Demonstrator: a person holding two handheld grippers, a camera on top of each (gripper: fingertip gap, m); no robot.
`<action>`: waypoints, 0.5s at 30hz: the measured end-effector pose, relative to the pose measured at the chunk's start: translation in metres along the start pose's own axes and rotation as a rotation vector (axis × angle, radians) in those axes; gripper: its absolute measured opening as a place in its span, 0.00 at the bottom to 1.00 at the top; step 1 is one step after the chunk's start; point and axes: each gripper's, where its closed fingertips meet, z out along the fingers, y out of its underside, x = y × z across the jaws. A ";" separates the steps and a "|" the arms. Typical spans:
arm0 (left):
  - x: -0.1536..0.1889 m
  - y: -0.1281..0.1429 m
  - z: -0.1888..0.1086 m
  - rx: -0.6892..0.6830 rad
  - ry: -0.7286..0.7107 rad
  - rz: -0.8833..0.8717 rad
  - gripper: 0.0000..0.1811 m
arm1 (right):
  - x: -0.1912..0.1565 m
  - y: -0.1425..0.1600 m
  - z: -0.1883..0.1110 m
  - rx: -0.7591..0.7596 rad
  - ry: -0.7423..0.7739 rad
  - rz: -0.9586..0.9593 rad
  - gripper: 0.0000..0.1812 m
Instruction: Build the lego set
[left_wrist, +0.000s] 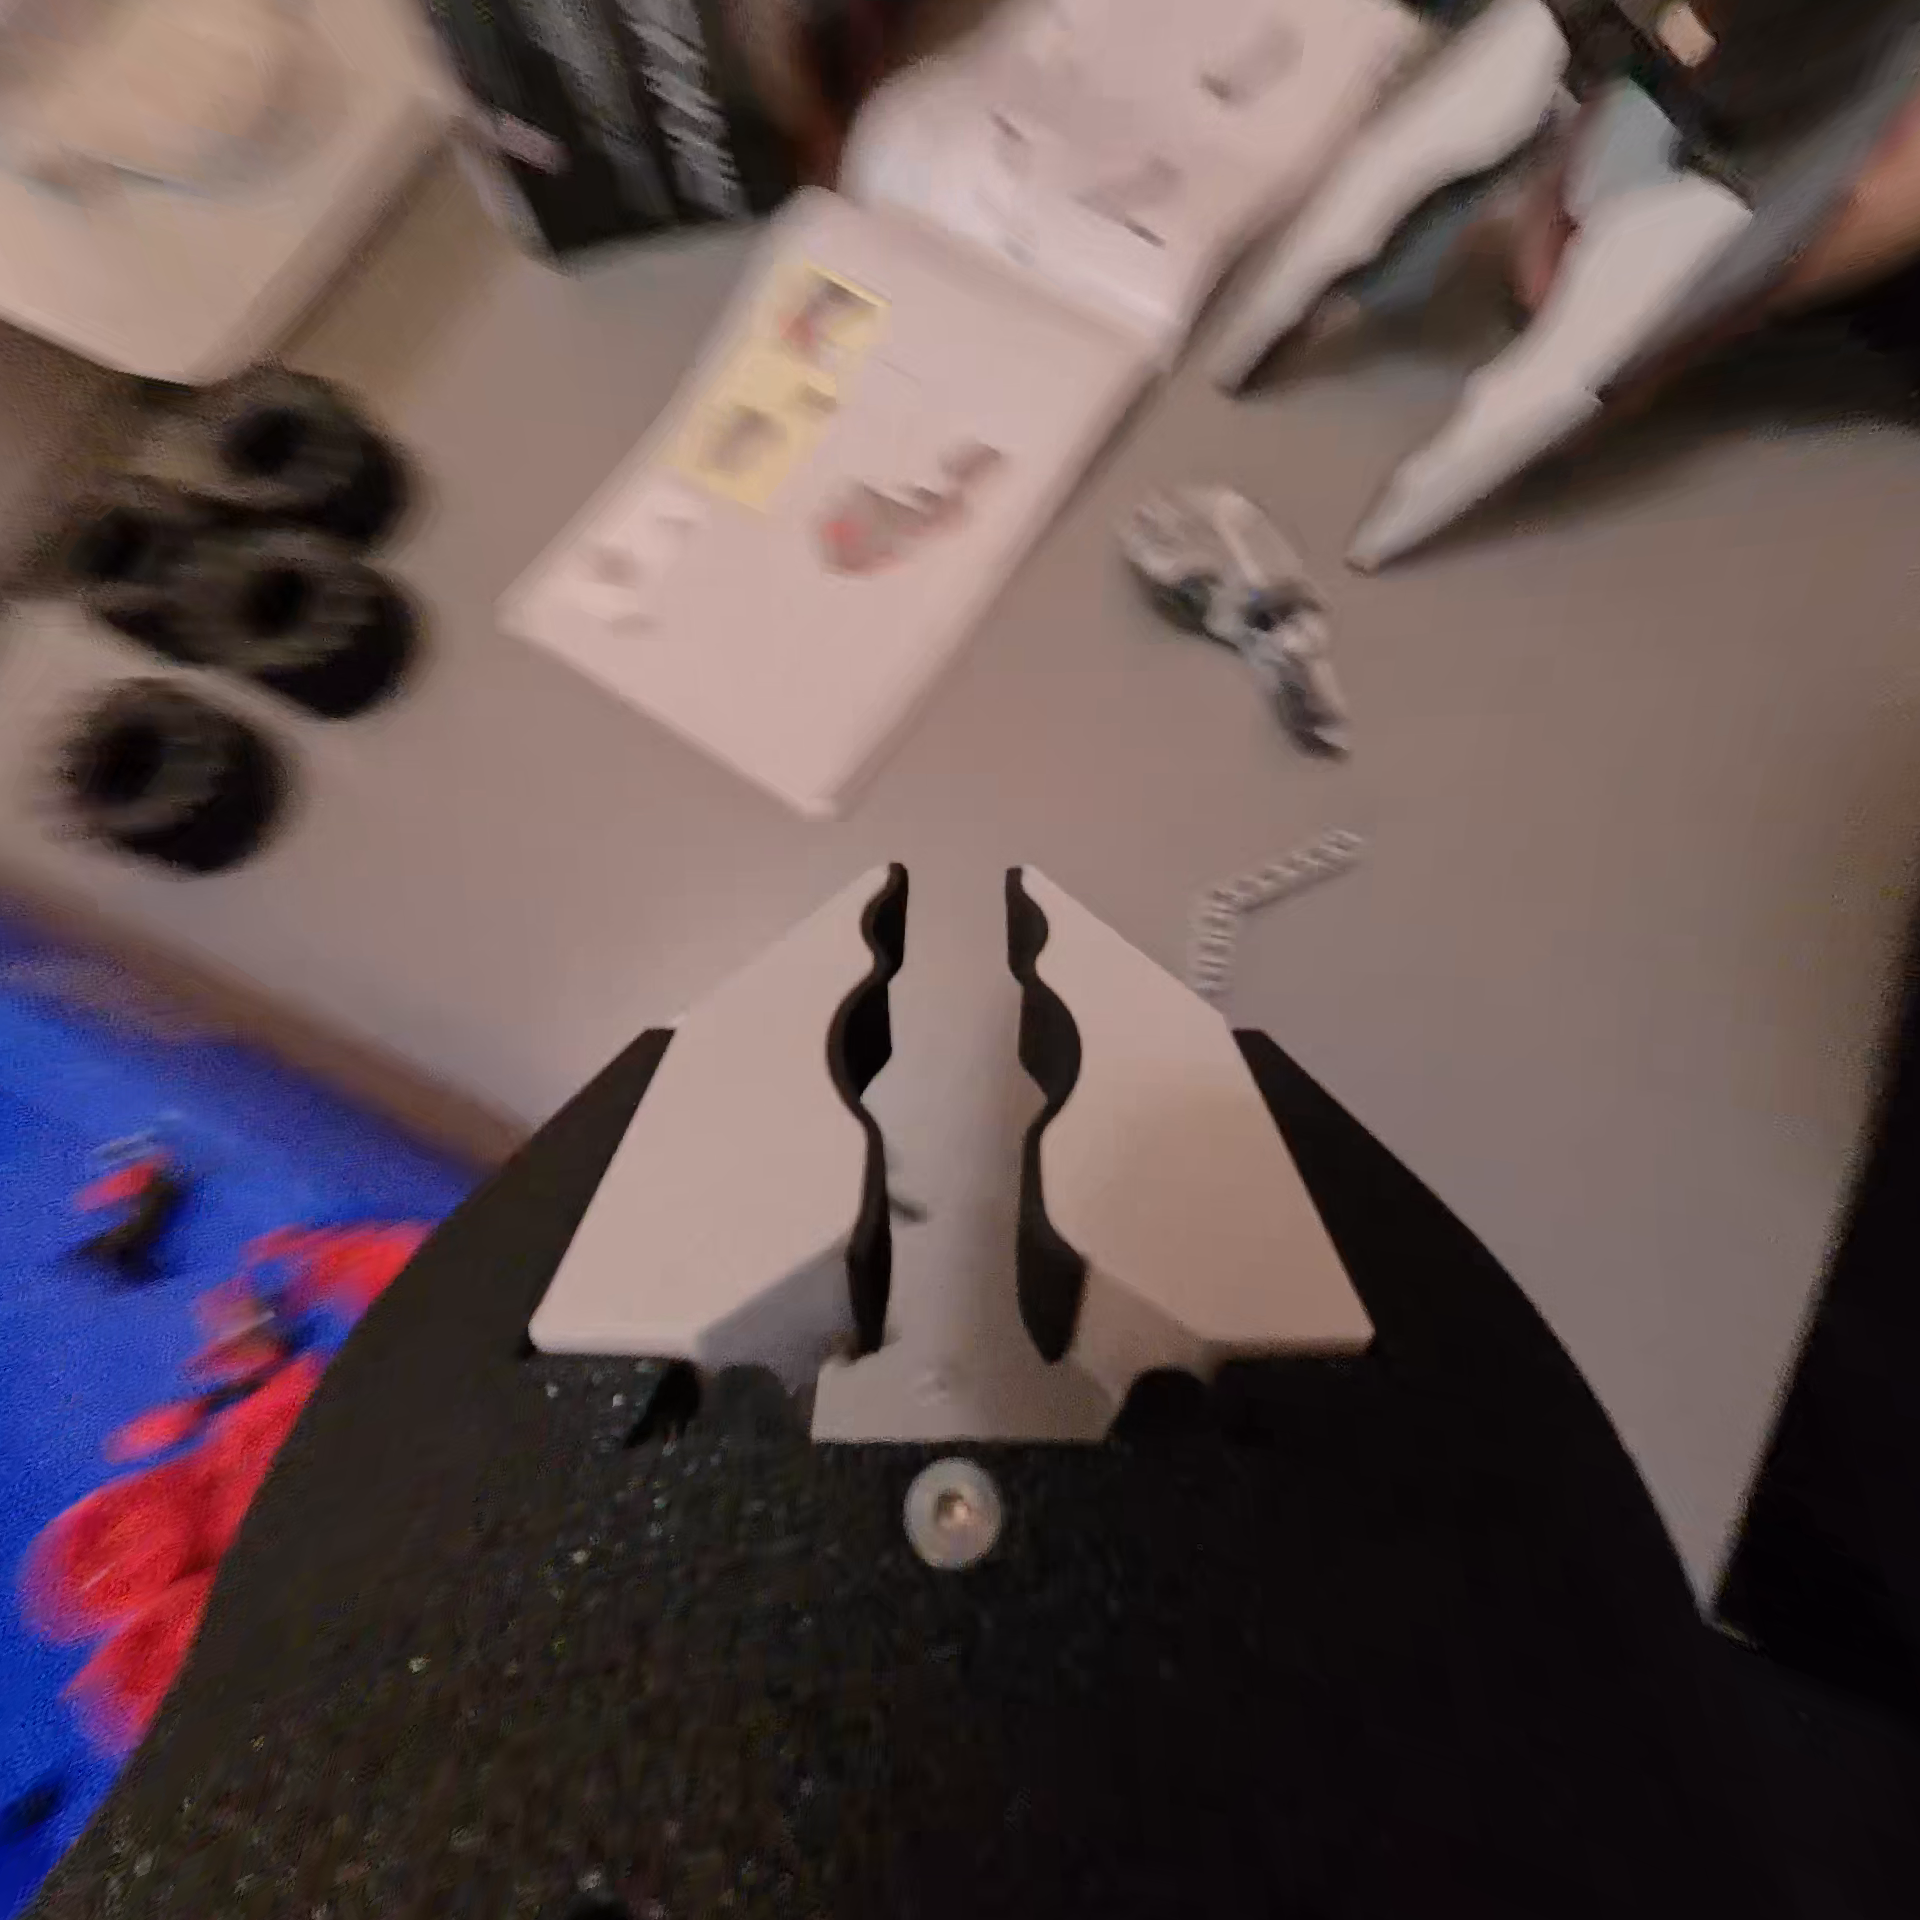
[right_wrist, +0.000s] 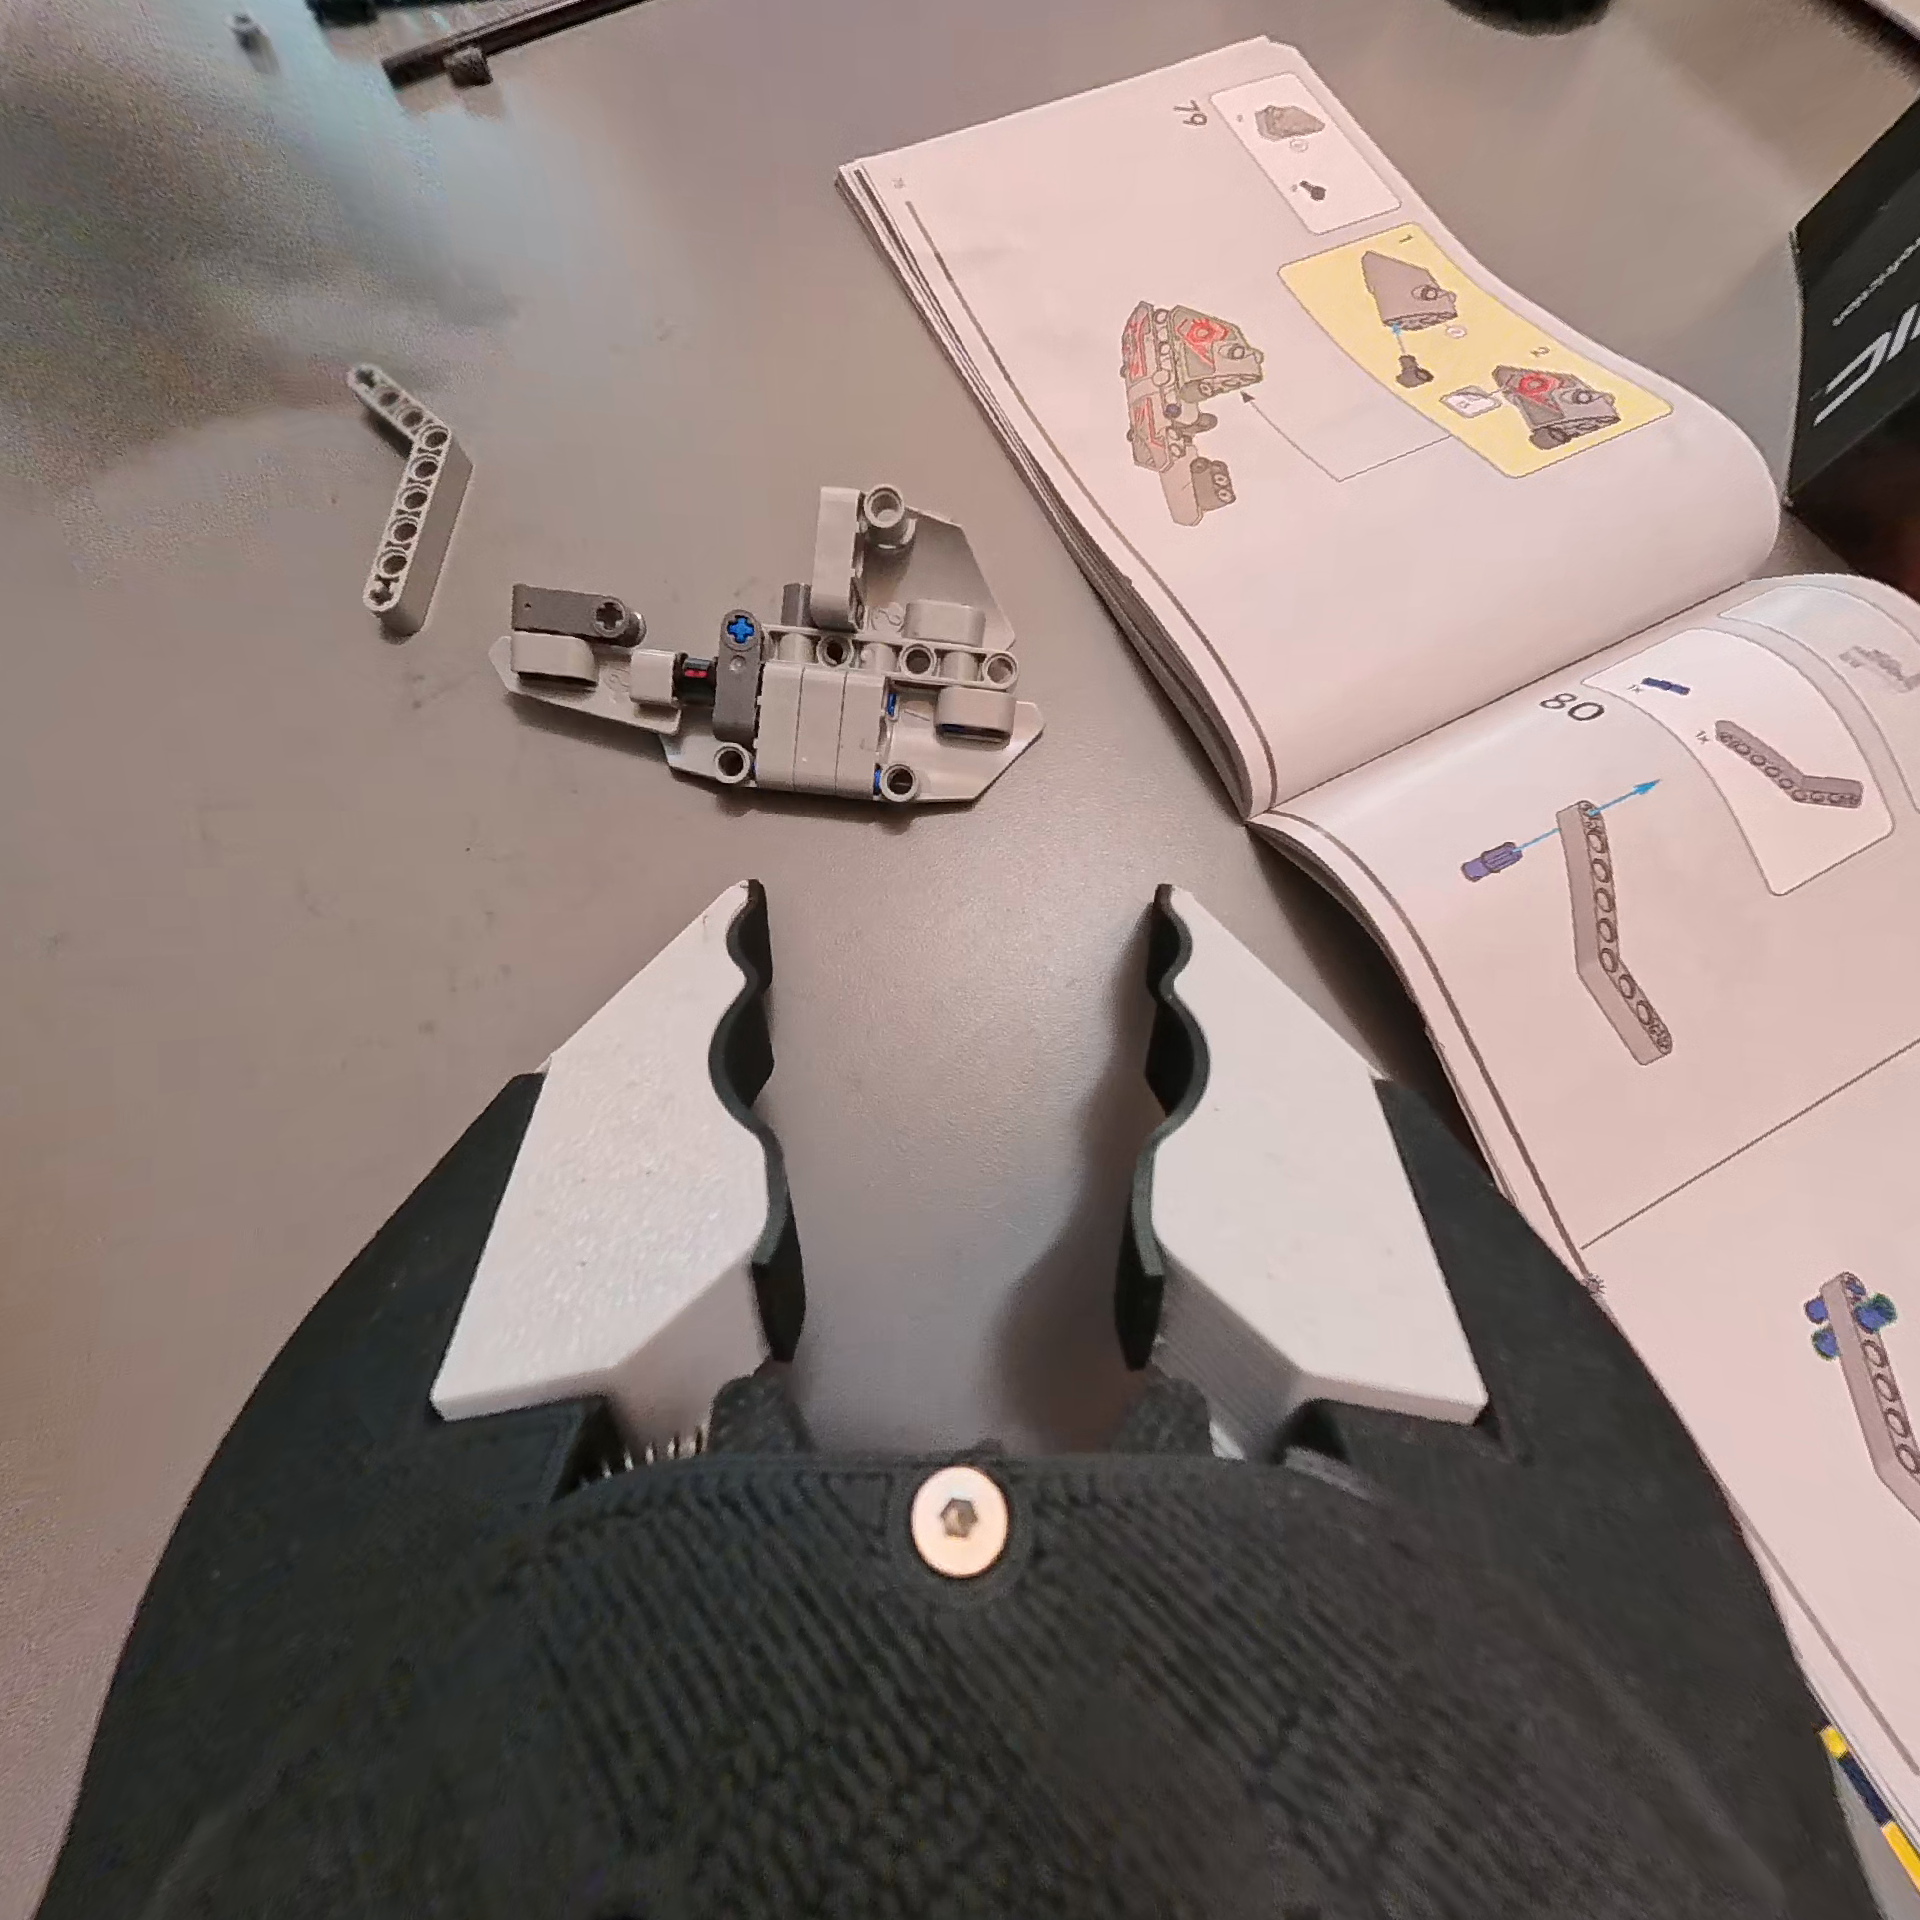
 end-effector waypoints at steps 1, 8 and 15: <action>-0.027 -0.007 -0.019 0.029 -0.090 -0.014 0.08 | 0.000 0.000 0.000 0.000 -0.001 0.002 0.40; -0.194 0.040 -0.092 -0.193 -0.409 -0.231 0.08 | 0.000 0.000 0.000 -0.001 -0.003 0.004 0.40; -0.271 0.064 -0.063 -0.029 -0.438 -0.497 0.09 | 0.000 0.000 0.000 -0.001 -0.003 0.004 0.40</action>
